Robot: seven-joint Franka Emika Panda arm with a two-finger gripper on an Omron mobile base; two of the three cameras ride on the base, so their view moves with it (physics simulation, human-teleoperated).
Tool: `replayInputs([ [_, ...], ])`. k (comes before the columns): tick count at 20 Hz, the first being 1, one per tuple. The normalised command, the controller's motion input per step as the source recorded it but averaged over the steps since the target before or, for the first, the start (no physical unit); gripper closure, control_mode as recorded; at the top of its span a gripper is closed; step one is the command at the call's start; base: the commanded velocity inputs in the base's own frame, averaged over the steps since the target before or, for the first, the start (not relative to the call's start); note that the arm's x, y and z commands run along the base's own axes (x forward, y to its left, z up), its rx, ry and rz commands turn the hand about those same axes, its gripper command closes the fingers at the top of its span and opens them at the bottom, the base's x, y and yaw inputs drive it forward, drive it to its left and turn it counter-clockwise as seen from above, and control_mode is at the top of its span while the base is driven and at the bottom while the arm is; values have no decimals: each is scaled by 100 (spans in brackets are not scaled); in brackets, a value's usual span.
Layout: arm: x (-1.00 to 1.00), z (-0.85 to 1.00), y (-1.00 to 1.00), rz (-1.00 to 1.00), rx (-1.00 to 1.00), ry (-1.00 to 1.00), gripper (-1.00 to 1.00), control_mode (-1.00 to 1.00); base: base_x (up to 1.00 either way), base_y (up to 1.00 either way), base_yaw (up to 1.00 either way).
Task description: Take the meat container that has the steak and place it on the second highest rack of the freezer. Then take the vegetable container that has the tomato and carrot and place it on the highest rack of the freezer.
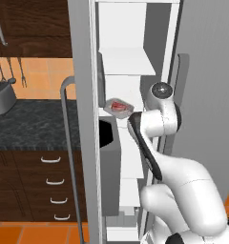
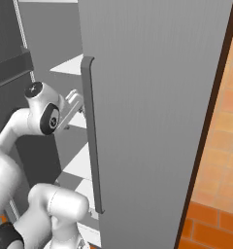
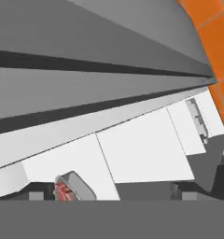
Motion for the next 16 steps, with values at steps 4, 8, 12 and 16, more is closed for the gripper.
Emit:
replayInputs([
  [4,-25,-10,-9,0,0,0,-100,100,-75,-21,13],
  [8,0,0,0,0,0,0,-100,100,-100,-6,36],
  [12,0,0,0,0,0,0,-100,100,-97,0,71],
  [16,0,0,0,0,0,0,-100,100,-74,0,83],
])
